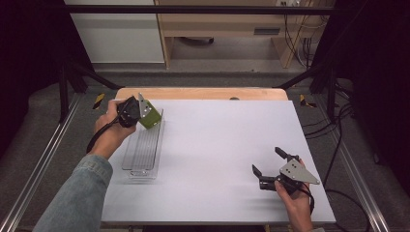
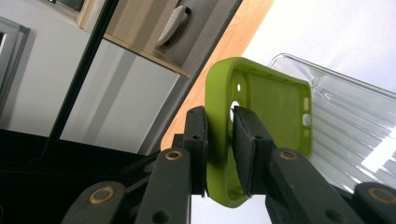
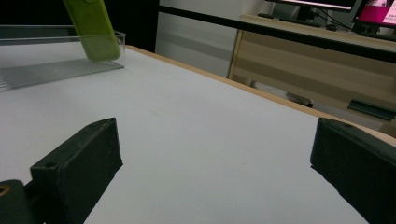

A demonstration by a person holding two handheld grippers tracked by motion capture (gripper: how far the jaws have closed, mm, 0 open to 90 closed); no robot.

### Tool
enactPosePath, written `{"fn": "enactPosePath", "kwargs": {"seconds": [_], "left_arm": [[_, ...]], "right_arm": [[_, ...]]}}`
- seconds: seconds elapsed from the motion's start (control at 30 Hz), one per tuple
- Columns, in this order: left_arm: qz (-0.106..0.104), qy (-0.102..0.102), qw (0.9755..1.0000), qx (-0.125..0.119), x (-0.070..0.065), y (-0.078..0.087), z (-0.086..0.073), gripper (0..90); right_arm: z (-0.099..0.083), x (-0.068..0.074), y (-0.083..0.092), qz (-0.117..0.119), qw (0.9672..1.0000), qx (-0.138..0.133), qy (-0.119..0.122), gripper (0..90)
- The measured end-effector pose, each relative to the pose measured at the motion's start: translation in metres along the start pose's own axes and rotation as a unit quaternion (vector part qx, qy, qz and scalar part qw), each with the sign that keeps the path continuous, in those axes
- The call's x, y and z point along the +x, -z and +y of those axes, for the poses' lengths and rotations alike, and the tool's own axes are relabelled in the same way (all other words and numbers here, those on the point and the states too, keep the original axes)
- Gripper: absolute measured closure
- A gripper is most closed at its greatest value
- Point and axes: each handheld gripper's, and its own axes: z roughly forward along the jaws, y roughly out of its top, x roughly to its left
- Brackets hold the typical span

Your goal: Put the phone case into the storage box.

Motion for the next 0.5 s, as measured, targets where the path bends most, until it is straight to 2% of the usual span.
{"fn": "enactPosePath", "kwargs": {"seconds": [0.17,0.5], "left_arm": [[0.007,-0.006,1.0,-0.001,0.0001,-0.0032,0.0006,74.4],[0.017,-0.005,0.9998,-0.006,0.0004,-0.0103,0.0027,72.6]], "right_arm": [[-0.0002,0.0007,-0.0002,0.001,1.0,0.001,0.003,2.3],[-0.0006,0.0004,-0.0005,0.006,1.0,0.004,0.0,2.8]]}}
